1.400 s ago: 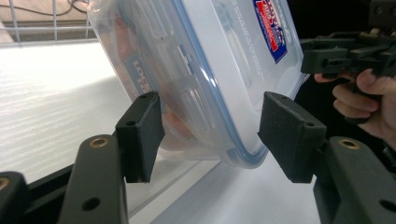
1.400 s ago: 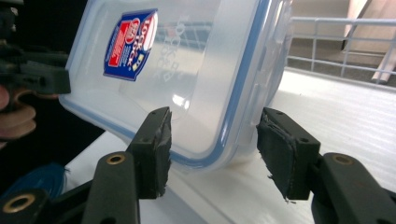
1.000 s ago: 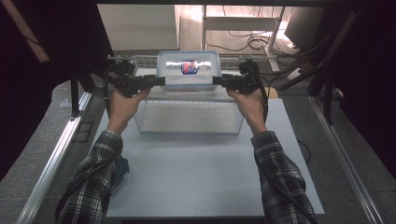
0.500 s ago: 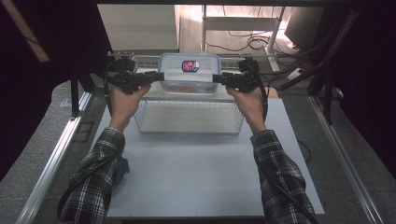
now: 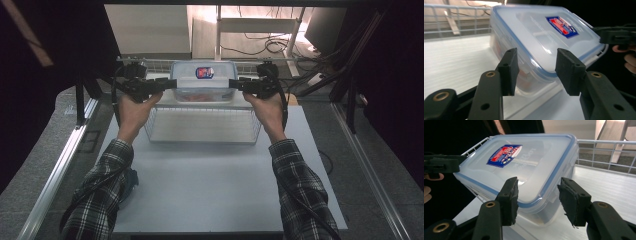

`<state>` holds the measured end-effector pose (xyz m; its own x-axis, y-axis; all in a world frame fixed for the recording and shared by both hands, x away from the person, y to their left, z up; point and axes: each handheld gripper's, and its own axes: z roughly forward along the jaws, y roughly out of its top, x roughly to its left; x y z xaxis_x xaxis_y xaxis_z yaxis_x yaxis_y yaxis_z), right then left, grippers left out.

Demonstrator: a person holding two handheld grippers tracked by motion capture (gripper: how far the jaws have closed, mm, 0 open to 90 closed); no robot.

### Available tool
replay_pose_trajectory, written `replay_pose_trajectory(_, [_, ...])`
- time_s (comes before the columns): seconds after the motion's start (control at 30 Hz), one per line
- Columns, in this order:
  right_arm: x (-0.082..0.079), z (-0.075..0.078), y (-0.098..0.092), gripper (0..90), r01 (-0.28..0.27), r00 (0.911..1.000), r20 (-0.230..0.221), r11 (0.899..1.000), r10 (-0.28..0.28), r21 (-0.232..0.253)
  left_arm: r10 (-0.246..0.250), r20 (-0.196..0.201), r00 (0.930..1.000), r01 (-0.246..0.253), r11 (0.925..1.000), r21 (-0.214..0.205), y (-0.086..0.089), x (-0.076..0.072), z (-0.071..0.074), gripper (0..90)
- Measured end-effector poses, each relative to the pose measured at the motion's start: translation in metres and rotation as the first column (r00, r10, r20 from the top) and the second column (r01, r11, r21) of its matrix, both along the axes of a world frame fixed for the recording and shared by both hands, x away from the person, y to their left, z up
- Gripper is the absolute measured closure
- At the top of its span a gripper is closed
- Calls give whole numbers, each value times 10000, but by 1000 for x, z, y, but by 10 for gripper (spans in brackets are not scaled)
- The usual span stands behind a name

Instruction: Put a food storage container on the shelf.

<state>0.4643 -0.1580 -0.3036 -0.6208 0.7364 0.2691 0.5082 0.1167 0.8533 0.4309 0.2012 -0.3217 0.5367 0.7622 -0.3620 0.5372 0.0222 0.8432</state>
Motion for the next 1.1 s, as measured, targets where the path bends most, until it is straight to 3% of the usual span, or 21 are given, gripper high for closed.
replay_pose_trajectory(0.27, [-4,2,3,502,-103,9999,-26,9999,103,-117,30,-39,10000,-30,10000,13,2,0,1,528])
replay_pose_trajectory(0.33, [-5,2,3,500,-96,9999,70,9998,97,-150,105,134,9999,-110,9991,417,1,-2,3,509])
replay_pose_trajectory(0.53, [-14,2,2,346,-376,9969,683,9986,401,-379,-91,520,9986,15,9895,1445,-3,-16,8,361])
replay_pose_trajectory(0.77, [-30,-3,-1,216,-693,9925,958,9954,755,-662,-779,594,9952,686,9871,1450,-6,-37,-1,244])
replay_pose_trajectory(1.1, [-58,-19,-2,110,-1098,9823,1356,9838,1291,-1415,-1382,628,9884,1290,9827,1333,-12,-75,-32,133])
